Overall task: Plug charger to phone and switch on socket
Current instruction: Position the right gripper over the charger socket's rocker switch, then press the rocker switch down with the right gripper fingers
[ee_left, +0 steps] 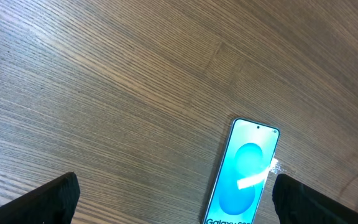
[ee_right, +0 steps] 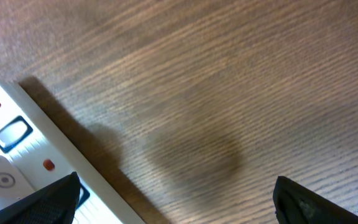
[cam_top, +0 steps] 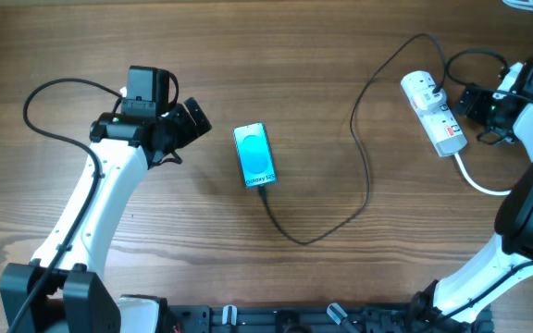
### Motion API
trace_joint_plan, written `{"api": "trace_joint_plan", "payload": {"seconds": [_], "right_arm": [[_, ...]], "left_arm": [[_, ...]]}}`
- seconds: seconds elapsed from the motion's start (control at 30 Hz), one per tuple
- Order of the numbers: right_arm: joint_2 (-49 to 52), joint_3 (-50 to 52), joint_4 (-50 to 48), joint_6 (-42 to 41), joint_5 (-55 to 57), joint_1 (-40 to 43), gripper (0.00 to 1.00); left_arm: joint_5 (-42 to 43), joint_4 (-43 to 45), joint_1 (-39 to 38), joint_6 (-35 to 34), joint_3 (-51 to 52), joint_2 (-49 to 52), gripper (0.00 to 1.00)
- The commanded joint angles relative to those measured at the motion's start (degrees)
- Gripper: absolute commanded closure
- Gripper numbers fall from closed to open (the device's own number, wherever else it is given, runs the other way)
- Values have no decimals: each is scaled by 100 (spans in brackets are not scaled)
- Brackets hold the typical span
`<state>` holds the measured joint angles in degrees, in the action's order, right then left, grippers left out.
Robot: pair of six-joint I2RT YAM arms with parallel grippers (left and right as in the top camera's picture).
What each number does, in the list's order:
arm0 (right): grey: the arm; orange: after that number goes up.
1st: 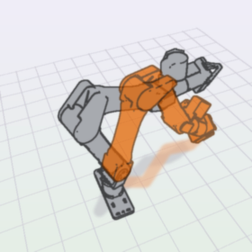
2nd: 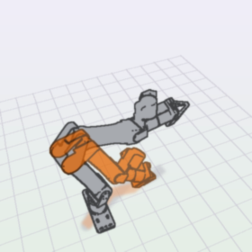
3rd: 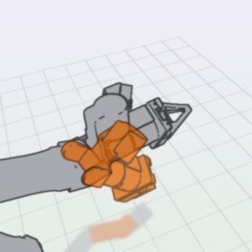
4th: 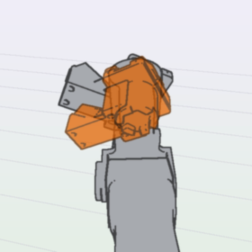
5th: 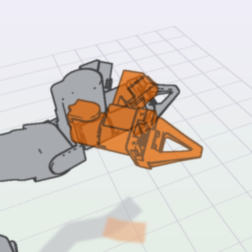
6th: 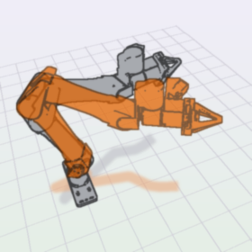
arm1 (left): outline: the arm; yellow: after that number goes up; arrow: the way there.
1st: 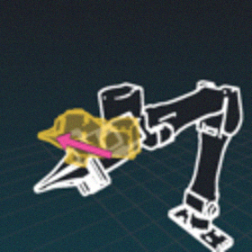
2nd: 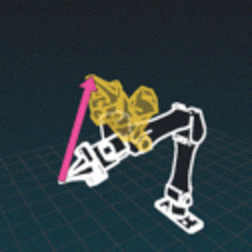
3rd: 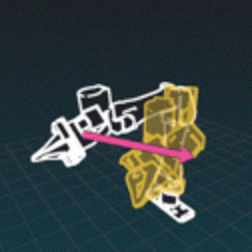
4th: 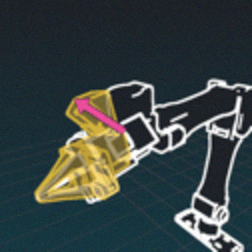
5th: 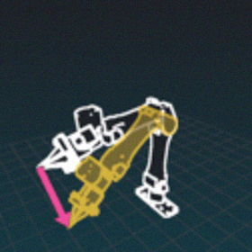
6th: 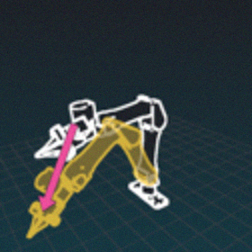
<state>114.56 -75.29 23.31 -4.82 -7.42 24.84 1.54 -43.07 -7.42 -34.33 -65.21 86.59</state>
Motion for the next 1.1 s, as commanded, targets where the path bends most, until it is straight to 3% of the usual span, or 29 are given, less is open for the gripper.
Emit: {"api": "trace_joint_plan", "payload": {"seconds": [0.0,1.07], "right_arm": [[85,-109,9,188,96,-92,0],[411,-109,358,380,-426,-219,0]], "left_arm": [[-57,15,31,90,-35,22,0],[-57,15,31,90,-35,22,0]]}}
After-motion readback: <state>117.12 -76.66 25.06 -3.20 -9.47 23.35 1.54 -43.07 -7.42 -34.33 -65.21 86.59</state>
